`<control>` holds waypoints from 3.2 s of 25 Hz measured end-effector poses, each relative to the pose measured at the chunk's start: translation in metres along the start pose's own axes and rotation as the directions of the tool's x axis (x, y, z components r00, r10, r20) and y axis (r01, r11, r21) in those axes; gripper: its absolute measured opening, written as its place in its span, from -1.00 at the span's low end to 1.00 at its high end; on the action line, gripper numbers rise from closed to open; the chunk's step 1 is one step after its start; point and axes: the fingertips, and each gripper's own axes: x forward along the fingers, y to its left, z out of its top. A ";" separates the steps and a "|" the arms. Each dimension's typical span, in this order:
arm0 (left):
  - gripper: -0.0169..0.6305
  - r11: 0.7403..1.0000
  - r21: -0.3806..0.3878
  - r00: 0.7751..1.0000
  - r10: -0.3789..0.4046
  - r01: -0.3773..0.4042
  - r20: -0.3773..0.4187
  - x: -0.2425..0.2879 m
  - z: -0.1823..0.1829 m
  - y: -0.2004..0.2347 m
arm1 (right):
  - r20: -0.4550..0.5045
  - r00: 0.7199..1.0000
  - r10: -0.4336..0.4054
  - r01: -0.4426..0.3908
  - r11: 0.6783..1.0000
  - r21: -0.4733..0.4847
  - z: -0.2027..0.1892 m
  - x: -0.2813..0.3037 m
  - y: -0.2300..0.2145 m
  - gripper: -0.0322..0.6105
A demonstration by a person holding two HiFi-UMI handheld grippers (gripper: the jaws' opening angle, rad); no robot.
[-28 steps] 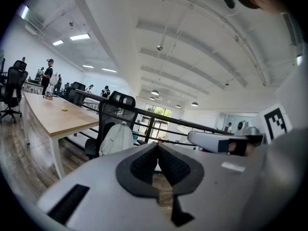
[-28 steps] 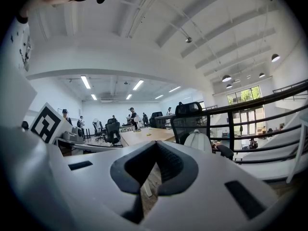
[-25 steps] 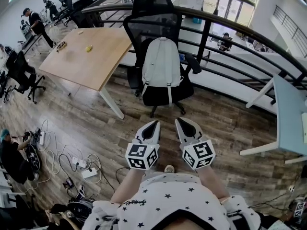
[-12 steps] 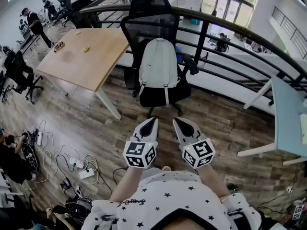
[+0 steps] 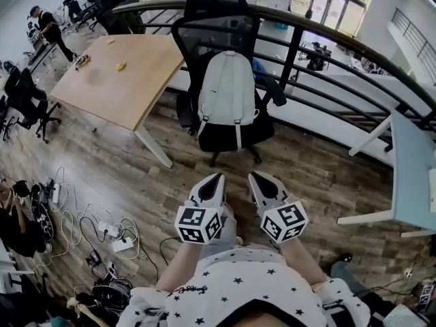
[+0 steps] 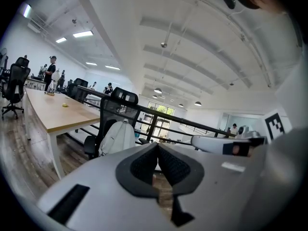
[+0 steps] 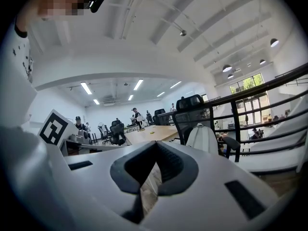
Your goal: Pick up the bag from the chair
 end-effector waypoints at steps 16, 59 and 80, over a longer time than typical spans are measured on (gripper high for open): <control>-0.91 0.998 0.019 0.998 -0.061 0.061 0.004 0.161 0.087 0.096 | 0.009 0.999 -0.048 0.049 0.998 -0.035 0.067 0.168 -0.096 -0.91; -0.91 0.998 0.019 0.997 0.055 -0.054 -0.052 0.547 0.171 0.279 | -0.095 0.995 -0.039 0.029 0.994 -0.102 0.119 0.491 -0.381 -0.91; -0.53 0.979 0.136 0.944 0.185 -0.153 -0.274 0.665 0.082 0.372 | -0.353 0.935 -0.036 -0.081 0.947 -0.310 -0.005 0.613 -0.464 -0.57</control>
